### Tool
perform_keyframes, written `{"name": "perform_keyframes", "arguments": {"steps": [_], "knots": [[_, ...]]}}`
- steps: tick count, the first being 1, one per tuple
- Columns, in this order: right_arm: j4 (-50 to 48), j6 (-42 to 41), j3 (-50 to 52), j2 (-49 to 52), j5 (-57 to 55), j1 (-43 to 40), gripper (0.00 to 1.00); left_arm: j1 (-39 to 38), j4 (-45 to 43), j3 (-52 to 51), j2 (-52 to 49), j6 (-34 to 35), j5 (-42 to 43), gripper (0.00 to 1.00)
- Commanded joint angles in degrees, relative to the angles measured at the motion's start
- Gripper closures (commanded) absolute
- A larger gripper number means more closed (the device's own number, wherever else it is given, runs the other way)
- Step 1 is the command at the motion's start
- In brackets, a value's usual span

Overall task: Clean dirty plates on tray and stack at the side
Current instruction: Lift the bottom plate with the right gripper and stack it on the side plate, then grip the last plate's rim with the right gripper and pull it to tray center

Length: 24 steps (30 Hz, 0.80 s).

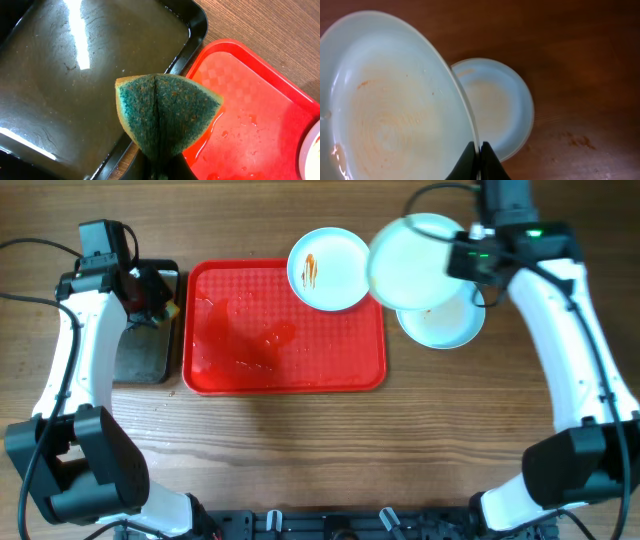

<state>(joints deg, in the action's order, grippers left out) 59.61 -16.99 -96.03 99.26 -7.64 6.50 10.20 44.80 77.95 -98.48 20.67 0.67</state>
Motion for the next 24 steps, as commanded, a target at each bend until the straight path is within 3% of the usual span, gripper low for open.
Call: {"name": "perform_keyframes", "arguments": {"steps": [1,8,13,14,16,21,24], "knots": [[0.4,-1.7,6.3,0.5,4.8,-6.7,0.96,0.2,-0.1,-0.4,-0.3,-0.7,-0.7,0.96],[-11.2,-3.0,20.8,2.1,4.5,-10.4,0.96,0.2,-0.2,-0.4,-0.3,-0.7,-0.7,0.96],[-15.9,-3.4,21.7,8.2,4.5,-10.4,0.95,0.2,-0.2,-0.4,-0.3,-0.7,-0.7,0.96],[-16.5,-3.9,21.7,9.2,4.5,-10.4,0.89,0.2,-0.2,-0.4,-0.3,-0.7,-0.7,0.96],[-17.2,-4.0,21.6,10.1,5.6,-10.4,0.57,0.2,-0.2,-0.4,-0.3,-0.7,-0.7,0.96],[-13.9,0.3,11.8,9.4,20.4,-9.0,0.48,0.2,-0.2,-0.4,-0.3,-0.7,-0.7,0.96],[-17.5,-3.5,6.8,9.5,23.1,-3.7,0.47,0.2,-0.1,-0.4,-0.3,-0.7,-0.7,0.96]]}}
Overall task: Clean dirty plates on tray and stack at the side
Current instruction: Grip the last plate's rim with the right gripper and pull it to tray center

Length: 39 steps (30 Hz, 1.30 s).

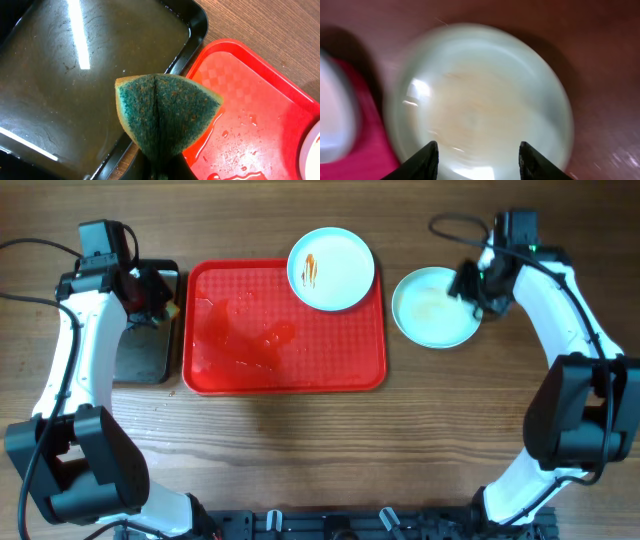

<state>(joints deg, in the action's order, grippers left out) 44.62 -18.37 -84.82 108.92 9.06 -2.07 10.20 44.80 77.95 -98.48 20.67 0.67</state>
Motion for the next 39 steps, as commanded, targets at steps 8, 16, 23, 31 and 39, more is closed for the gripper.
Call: {"name": "perform_keyframes", "arguments": {"steps": [8,16,23,31,39], "knots": [[-14.2,-20.0,-4.5,8.8,-3.2,18.9,0.50,0.2,-0.1,-0.4,-0.3,-0.7,-0.7,0.96],[-15.0,-22.3,-4.5,15.8,-3.4,20.3,0.74,0.2,-0.1,-0.4,-0.3,-0.7,-0.7,0.96],[-12.6,-22.1,-4.5,16.6,3.0,22.7,0.96,0.2,-0.2,-0.4,-0.3,-0.7,-0.7,0.96],[-3.8,-12.5,-5.7,15.6,15.5,27.1,0.80,0.2,-0.1,-0.4,-0.3,-0.7,-0.5,0.96],[-3.1,14.1,-16.6,15.8,4.5,27.3,0.45,0.2,-0.2,-0.4,-1.0,-0.7,-0.5,0.96]]}}
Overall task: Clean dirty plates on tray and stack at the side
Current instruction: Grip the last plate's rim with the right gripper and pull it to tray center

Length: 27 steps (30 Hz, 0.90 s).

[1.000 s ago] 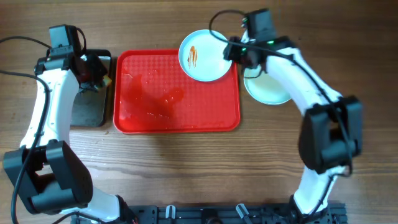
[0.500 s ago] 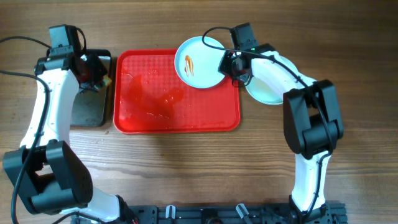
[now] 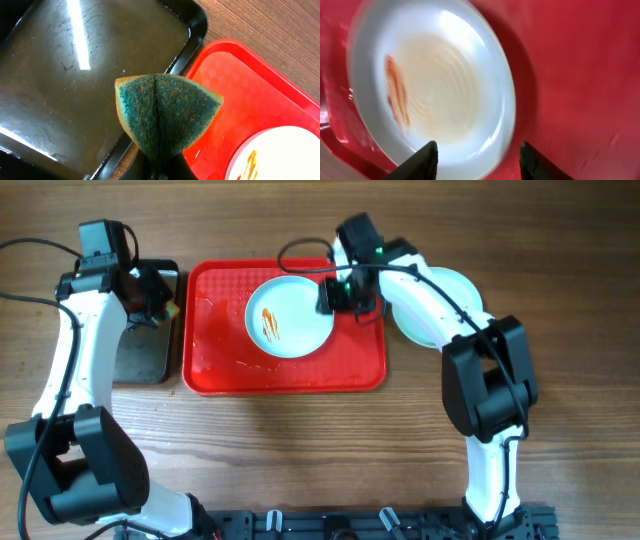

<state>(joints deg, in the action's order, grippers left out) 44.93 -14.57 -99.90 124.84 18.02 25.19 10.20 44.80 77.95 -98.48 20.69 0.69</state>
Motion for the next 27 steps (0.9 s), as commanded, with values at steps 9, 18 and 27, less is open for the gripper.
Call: {"name": "perform_keyframes", "arguments": {"steps": [9,18,27], "knots": [[-6.7,9.4,-1.5,6.4,-6.0,0.1,0.44,0.2,-0.5,-0.4,-2.1,-0.7,-0.5,0.96],[-7.0,-5.6,-1.2,7.1,-7.0,3.4,0.93,0.2,-0.5,-0.4,-2.1,-0.7,-0.5,0.96],[-4.1,-20.6,-0.9,7.1,-11.6,8.0,0.92,0.2,-0.1,-0.4,-2.1,-0.7,-0.1,0.96]]}}
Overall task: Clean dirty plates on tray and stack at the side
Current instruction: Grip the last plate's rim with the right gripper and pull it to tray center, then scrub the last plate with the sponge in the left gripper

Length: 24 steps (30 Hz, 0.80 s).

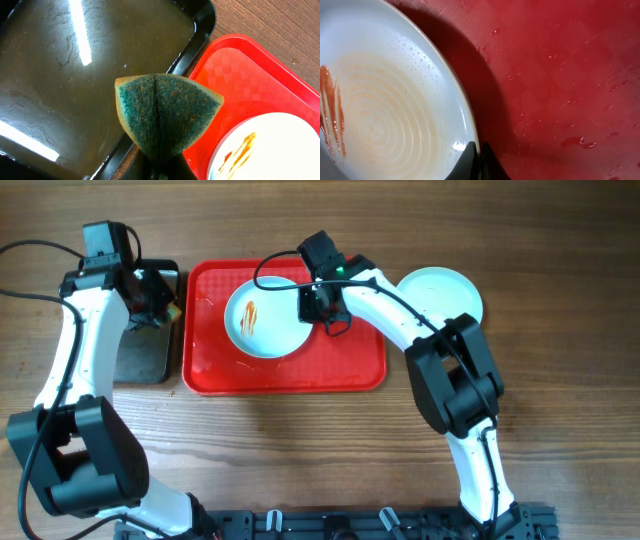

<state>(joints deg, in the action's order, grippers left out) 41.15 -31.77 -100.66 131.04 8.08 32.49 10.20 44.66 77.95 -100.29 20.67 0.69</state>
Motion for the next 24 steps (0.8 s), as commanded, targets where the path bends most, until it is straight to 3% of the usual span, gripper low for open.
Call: {"name": "perform_keyframes", "arguments": {"steps": [1,3,5,8,12,15,19,24], "knots": [[-0.4,-3.4,-0.1,0.9,-1.7,0.7,0.84,0.2,0.0,-0.4,-0.3,-0.7,0.0,0.96],[-0.3,-3.3,-0.1,0.9,-0.8,0.7,0.67,0.2,0.0,-0.4,-0.3,-0.7,1.0,0.96],[-0.3,-3.3,-0.1,0.9,-0.8,0.7,0.66,0.2,0.0,-0.4,-0.3,-0.7,2.5,0.96],[-0.2,-3.3,-0.1,0.9,0.4,0.7,0.85,0.0,-0.1,-0.4,-0.3,-0.7,3.6,0.96],[-0.2,-3.1,-0.1,2.0,1.6,1.0,0.86,-2.2,-0.8,-0.4,-0.6,-0.8,3.6,0.96],[-0.6,-3.4,-0.1,2.6,2.1,1.0,0.94,-5.0,-1.8,-0.4,-1.6,-1.0,3.6,0.96],[-1.1,-3.1,-0.1,2.6,2.1,1.0,0.96,-9.7,-5.2,-0.4,-4.9,-2.7,3.6,0.96],[-1.5,-2.9,-0.1,2.6,2.1,1.0,0.95,-15.1,-11.8,-0.4,-9.7,-12.1,4.0,0.96]]}}
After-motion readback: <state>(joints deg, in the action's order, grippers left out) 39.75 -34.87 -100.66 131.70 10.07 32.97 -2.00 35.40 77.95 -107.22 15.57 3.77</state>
